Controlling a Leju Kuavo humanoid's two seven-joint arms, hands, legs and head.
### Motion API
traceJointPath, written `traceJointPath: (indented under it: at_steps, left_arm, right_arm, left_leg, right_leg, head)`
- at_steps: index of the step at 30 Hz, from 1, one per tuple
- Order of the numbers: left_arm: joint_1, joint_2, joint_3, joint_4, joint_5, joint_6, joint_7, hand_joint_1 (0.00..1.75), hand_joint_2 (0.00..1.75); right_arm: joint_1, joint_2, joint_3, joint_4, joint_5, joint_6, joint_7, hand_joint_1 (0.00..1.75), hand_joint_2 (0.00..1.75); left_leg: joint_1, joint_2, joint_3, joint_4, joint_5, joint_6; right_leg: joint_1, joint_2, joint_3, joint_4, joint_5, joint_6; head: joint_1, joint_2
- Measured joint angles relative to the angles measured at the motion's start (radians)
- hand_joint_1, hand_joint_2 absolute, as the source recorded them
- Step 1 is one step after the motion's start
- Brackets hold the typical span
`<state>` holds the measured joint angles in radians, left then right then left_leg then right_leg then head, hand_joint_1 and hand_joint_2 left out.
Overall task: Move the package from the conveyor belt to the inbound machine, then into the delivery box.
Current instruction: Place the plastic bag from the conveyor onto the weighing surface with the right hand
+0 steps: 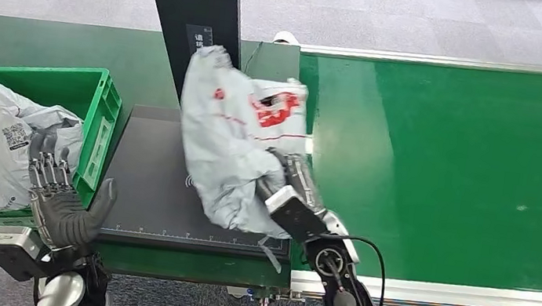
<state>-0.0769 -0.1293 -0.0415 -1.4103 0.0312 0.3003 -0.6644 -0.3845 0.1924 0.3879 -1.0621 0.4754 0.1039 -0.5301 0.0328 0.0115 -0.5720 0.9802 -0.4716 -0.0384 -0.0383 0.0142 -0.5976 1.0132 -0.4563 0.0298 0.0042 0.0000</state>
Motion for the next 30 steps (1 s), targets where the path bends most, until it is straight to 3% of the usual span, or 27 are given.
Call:
traceJointPath:
  at_steps: [6,10,13,18,19,23,27,30]
  left_arm:
    - [-0.006,0.002,0.005,-0.006,0.039,0.037,-0.003,0.00,1.75]
    - [-0.018,0.005,0.009,-0.006,0.043,0.038,0.003,0.00,1.75]
    - [-0.021,0.006,0.011,-0.006,0.043,0.039,0.011,0.00,1.75]
    - [-0.020,0.006,0.011,-0.005,0.039,0.039,0.021,0.00,1.75]
    - [-0.019,0.006,0.011,-0.005,0.039,0.039,0.021,0.00,1.75]
    - [-0.012,0.006,0.011,-0.005,0.038,0.039,0.021,0.00,1.75]
    - [-0.007,0.008,0.008,-0.005,0.038,0.038,0.021,0.00,1.75]
    - [-0.004,0.009,0.001,-0.004,0.037,0.036,0.021,0.00,1.75]
  right_arm:
    - [-0.122,0.000,0.256,0.208,0.140,0.153,0.004,1.75,1.75]
    - [-0.195,0.011,0.408,0.342,0.200,0.224,0.067,1.75,1.75]
    - [-0.228,0.021,0.486,0.410,0.235,0.170,0.149,1.75,1.75]
    - [-0.238,0.030,0.554,0.453,0.280,-0.003,0.280,1.64,1.75]
    - [-0.238,0.030,0.559,0.455,0.288,-0.037,0.296,1.57,1.75]
    - [-0.238,0.028,0.566,0.463,0.303,-0.109,0.325,0.01,1.75]
    - [-0.223,0.018,0.555,0.454,0.298,-0.241,0.323,0.00,1.75]
    - [-0.199,0.004,0.512,0.414,0.244,-0.308,0.262,0.00,1.75]
  left_leg:
    - [0.000,-0.001,0.000,0.000,0.000,0.000]
    - [0.000,-0.001,0.000,0.000,0.000,0.000]
    - [0.000,0.000,0.001,0.000,0.000,0.000]
    - [0.000,0.000,0.002,0.000,0.000,0.000]
    - [0.000,0.000,0.003,0.000,0.000,0.000]
    - [0.000,0.000,0.004,0.000,0.000,0.000]
    - [0.000,0.000,0.004,0.000,0.001,0.000]
    - [0.000,0.000,0.004,0.000,0.001,0.000]
  right_leg:
    - [0.000,0.000,0.000,0.000,0.000,0.000]
    - [0.000,0.000,0.000,0.000,0.000,0.000]
    - [0.000,0.000,0.000,0.000,0.000,0.000]
    - [0.000,0.000,0.002,0.000,0.000,0.000]
    - [0.000,0.000,0.002,0.000,0.000,0.000]
    - [0.000,0.000,0.003,0.000,0.000,0.000]
    - [0.000,0.000,0.004,0.000,0.000,0.000]
    - [0.000,0.000,0.003,0.000,0.000,0.000]
  head:
    - [0.000,0.000]
    - [0.000,0.000]
    - [0.000,0.000]
    - [0.000,0.000]
    - [0.000,0.000]
    - [0.000,0.000]
    - [0.000,0.000]
    - [0.000,0.000]
